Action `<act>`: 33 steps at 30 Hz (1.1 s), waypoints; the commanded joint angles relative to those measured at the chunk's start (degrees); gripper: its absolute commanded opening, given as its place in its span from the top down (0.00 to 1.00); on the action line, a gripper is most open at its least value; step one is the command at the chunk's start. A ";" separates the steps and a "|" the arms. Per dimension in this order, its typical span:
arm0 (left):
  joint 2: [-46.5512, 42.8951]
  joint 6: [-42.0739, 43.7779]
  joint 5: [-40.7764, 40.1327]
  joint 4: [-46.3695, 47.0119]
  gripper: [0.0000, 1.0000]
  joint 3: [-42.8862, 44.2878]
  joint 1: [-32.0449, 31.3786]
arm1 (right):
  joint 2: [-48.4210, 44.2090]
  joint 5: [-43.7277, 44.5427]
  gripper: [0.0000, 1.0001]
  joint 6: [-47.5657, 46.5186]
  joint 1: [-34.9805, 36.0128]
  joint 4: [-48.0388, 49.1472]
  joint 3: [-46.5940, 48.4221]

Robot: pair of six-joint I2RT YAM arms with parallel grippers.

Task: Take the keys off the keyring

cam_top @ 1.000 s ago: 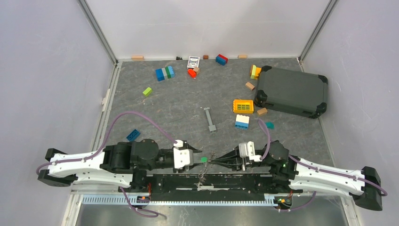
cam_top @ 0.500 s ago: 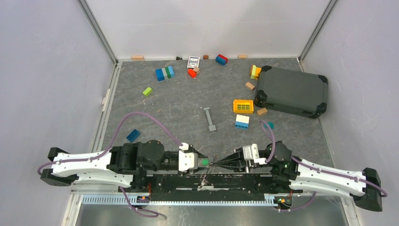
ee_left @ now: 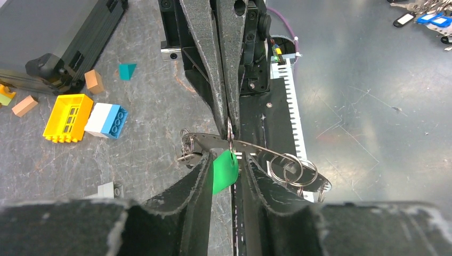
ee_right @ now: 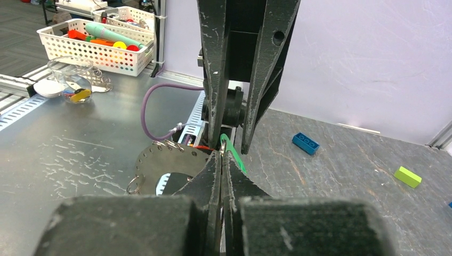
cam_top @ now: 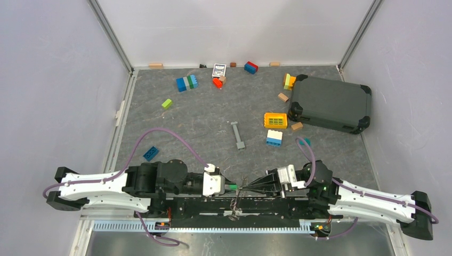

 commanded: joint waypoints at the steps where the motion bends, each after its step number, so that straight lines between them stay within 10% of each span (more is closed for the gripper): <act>1: -0.43 -1.21 0.83 2.77 0.69 -0.02 -0.16 | -0.56 -1.12 1.00 -0.54 0.08 4.30 0.06; 16: 0.56 -1.54 1.27 3.00 0.97 -1.07 -0.16 | -2.05 0.44 1.00 -0.44 0.08 5.43 -0.37; 33: 3.11 -2.63 2.69 4.63 0.98 -1.66 -0.18 | -2.58 4.34 1.00 0.71 0.07 9.27 -2.30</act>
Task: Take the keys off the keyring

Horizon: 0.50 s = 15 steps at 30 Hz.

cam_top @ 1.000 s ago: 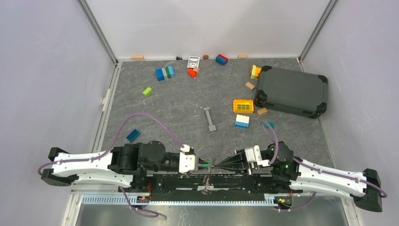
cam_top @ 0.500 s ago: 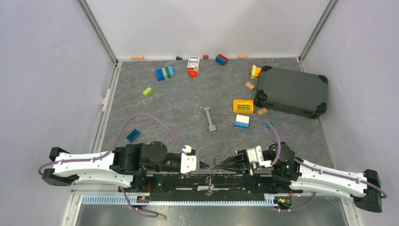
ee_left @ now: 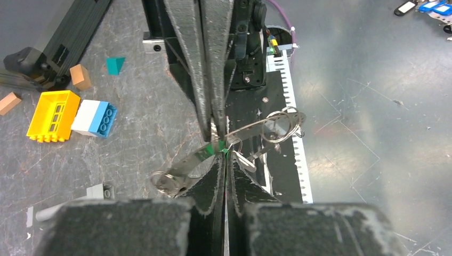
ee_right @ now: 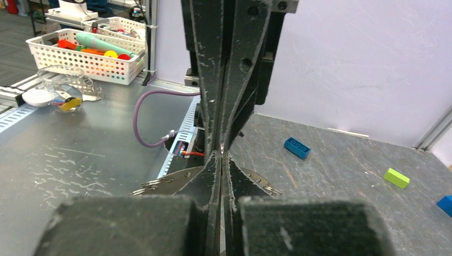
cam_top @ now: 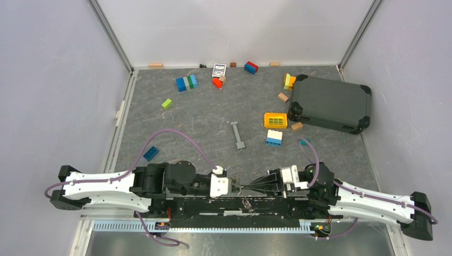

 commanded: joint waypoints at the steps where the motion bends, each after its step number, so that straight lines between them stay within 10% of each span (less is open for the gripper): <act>1: 0.23 -2.60 2.00 2.69 0.98 -0.80 -0.15 | -1.31 2.79 1.00 0.42 0.08 5.91 -0.02; 15: -2.82 -3.66 -5.42 -1.33 0.98 -1.32 -0.19 | -4.12 6.56 1.00 -0.14 0.07 4.28 -1.11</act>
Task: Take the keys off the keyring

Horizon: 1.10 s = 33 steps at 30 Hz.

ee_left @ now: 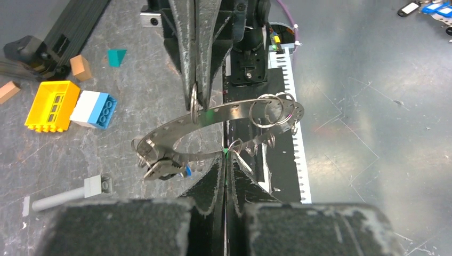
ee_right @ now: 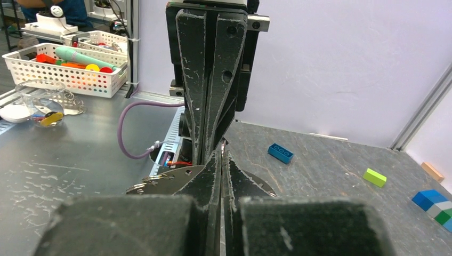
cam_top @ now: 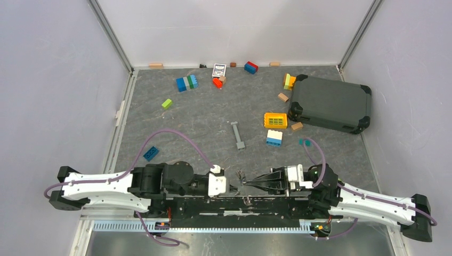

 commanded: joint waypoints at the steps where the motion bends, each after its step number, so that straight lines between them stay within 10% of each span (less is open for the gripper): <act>1: -2.08 -3.01 -7.37 -1.16 0.98 -0.40 -0.14 | -1.89 4.21 1.00 -0.36 0.08 1.87 0.00; 14: -6.34 -16.00 -39.08 -1.08 0.96 -5.98 1.34 | -8.30 22.57 1.00 -2.83 0.08 -12.09 1.52; 24: -1.92 -26.78 -18.51 1.46 0.97 -10.63 33.31 | -7.71 24.42 1.00 -2.53 0.03 -16.59 3.12; 33: 1.19 -31.34 -16.55 7.07 0.54 -14.29 42.43 | -4.37 30.54 1.00 -1.81 0.08 -20.15 4.55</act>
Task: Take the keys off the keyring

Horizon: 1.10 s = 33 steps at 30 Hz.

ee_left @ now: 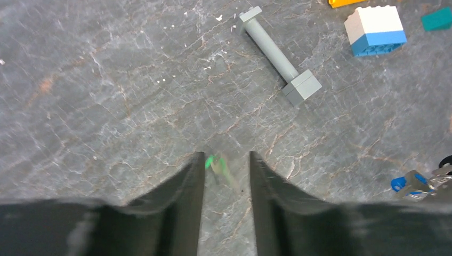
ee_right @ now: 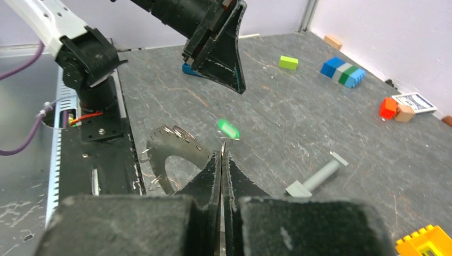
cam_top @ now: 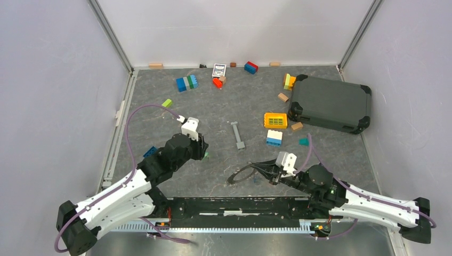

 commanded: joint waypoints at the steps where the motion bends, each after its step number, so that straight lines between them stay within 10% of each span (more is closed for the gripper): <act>1: 1.38 -5.08 2.58 5.44 0.48 -0.86 2.49 | 0.37 4.63 1.00 0.17 0.08 1.02 3.22; 10: -3.81 -3.25 7.05 7.87 0.27 -2.58 3.45 | 1.50 8.20 1.00 0.47 0.08 0.24 4.48; 33: -12.62 -5.84 33.14 18.90 0.19 -5.77 3.39 | 17.55 16.24 1.00 5.96 0.08 -3.32 11.96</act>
